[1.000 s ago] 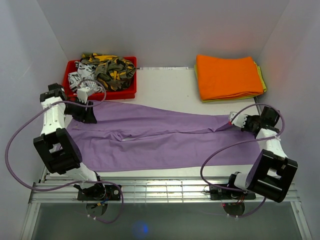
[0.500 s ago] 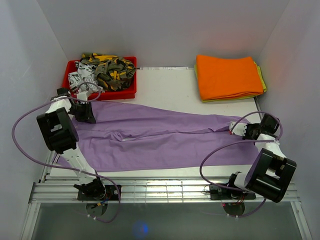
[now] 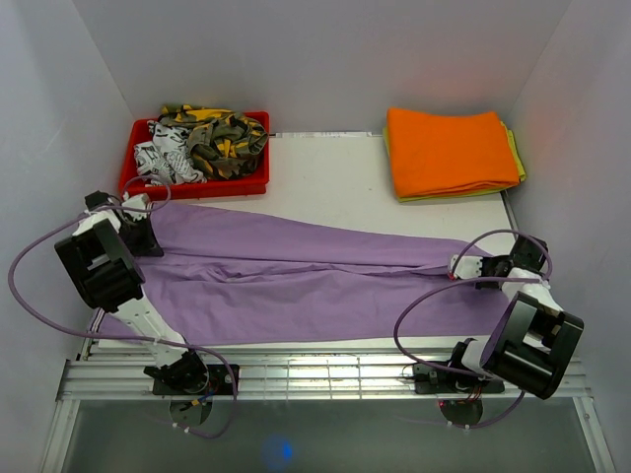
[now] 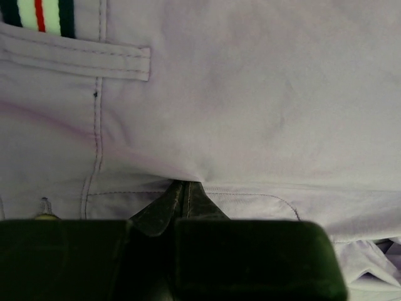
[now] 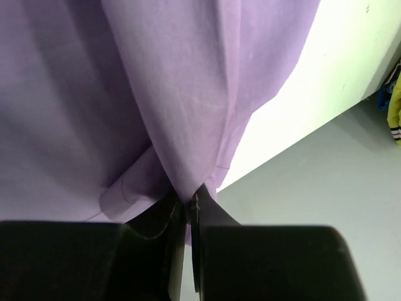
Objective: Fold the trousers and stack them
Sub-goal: Flatten the trousers out
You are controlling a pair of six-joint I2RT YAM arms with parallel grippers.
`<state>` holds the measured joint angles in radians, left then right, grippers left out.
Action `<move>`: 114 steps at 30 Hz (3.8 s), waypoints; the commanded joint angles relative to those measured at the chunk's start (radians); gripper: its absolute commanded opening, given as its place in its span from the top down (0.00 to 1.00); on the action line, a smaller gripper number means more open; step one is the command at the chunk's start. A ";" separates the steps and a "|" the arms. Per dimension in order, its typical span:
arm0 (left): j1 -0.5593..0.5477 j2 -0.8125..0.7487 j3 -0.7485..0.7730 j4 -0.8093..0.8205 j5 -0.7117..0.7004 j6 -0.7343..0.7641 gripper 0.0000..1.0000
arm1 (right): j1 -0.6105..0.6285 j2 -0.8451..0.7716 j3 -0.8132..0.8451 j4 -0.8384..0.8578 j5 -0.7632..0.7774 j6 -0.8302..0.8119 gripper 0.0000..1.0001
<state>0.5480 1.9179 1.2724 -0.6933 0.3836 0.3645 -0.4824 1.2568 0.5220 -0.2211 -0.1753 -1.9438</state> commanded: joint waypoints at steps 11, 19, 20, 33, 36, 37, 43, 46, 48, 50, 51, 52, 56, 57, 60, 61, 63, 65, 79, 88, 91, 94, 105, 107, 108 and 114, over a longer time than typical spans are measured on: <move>0.050 0.063 0.030 -0.078 -0.112 0.025 0.89 | 0.051 0.127 0.311 0.033 -0.084 0.117 0.92; 0.050 0.009 0.005 -0.103 -0.106 0.071 0.85 | -0.054 0.026 0.087 -0.080 0.023 -0.161 0.60; 0.050 0.003 0.005 -0.110 -0.097 0.077 0.81 | -0.061 0.029 0.079 -0.083 0.040 -0.156 0.32; 0.007 -0.221 0.068 -0.250 0.120 0.200 0.53 | -0.104 0.257 0.852 -0.825 -0.180 0.327 0.02; -0.022 -0.227 0.076 -0.239 0.132 0.177 0.53 | -0.065 0.361 0.958 -0.874 -0.194 0.466 0.08; -0.036 -0.220 0.084 -0.235 0.132 0.169 0.53 | -0.055 0.424 1.002 -0.879 -0.193 0.498 0.13; -0.072 -0.174 0.113 -0.215 0.135 0.116 0.53 | 0.036 0.607 1.056 -0.768 -0.132 0.736 0.27; -0.075 -0.155 0.120 -0.207 0.127 0.110 0.53 | 0.074 0.613 0.991 -0.680 -0.107 0.744 0.26; -0.076 -0.145 0.114 -0.199 0.106 0.111 0.52 | 0.105 0.607 0.923 -0.627 -0.092 0.734 0.24; -0.076 -0.137 0.110 -0.192 0.094 0.111 0.52 | 0.125 0.601 0.877 -0.595 -0.063 0.721 0.22; -0.076 -0.128 0.104 -0.189 0.090 0.111 0.51 | 0.142 0.595 0.825 -0.580 -0.050 0.717 0.18; -0.076 -0.125 0.099 -0.180 0.084 0.103 0.51 | 0.149 0.583 0.797 -0.558 -0.043 0.715 0.17; -0.076 -0.122 0.076 -0.161 0.090 0.082 0.51 | 0.166 0.564 0.684 -0.425 -0.012 0.715 0.16; -0.076 -0.123 0.070 -0.160 0.090 0.080 0.51 | 0.171 0.570 0.678 -0.396 -0.010 0.732 0.16; -0.076 -0.128 0.050 -0.155 0.089 0.080 0.51 | 0.174 0.610 0.696 -0.373 -0.015 0.785 0.22; -0.076 -0.128 0.045 -0.153 0.087 0.080 0.50 | 0.174 0.619 0.704 -0.376 -0.019 0.795 0.25; -0.076 -0.131 0.044 -0.152 0.080 0.083 0.51 | 0.174 0.633 0.717 -0.386 -0.029 0.809 0.46; -0.076 -0.129 0.041 -0.149 0.077 0.082 0.51 | 0.174 0.647 0.739 -0.415 -0.035 0.807 0.58; -0.076 -0.108 0.018 -0.103 0.063 0.059 0.51 | 0.199 0.570 0.978 -0.407 -0.110 0.853 0.92; -0.074 -0.115 0.073 -0.106 0.043 0.050 0.51 | 0.257 0.655 0.908 -0.290 0.115 0.869 0.31; -0.074 -0.108 0.099 -0.124 0.049 0.059 0.50 | 0.222 0.583 0.865 -0.307 0.112 0.841 0.19; -0.074 -0.103 0.108 -0.130 0.063 0.060 0.49 | 0.200 0.517 0.843 -0.346 0.077 0.809 0.18; -0.074 -0.060 0.110 -0.110 0.094 0.041 0.50 | 0.203 0.561 0.765 -0.586 0.010 0.795 0.55; -0.074 -0.048 0.113 -0.110 0.087 0.042 0.50 | 0.205 0.561 0.721 -0.601 0.026 0.766 0.55; -0.074 -0.043 0.113 -0.110 0.086 0.042 0.50 | 0.205 0.561 0.708 -0.607 0.033 0.760 0.53; -0.074 -0.017 0.099 -0.129 0.072 0.050 0.50 | 0.180 0.533 0.619 -0.557 0.074 0.701 0.79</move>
<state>0.4736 1.8957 1.3533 -0.8101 0.4423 0.4099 -0.2867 1.8099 1.1625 -0.7689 -0.1215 -1.1805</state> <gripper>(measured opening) 0.503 0.257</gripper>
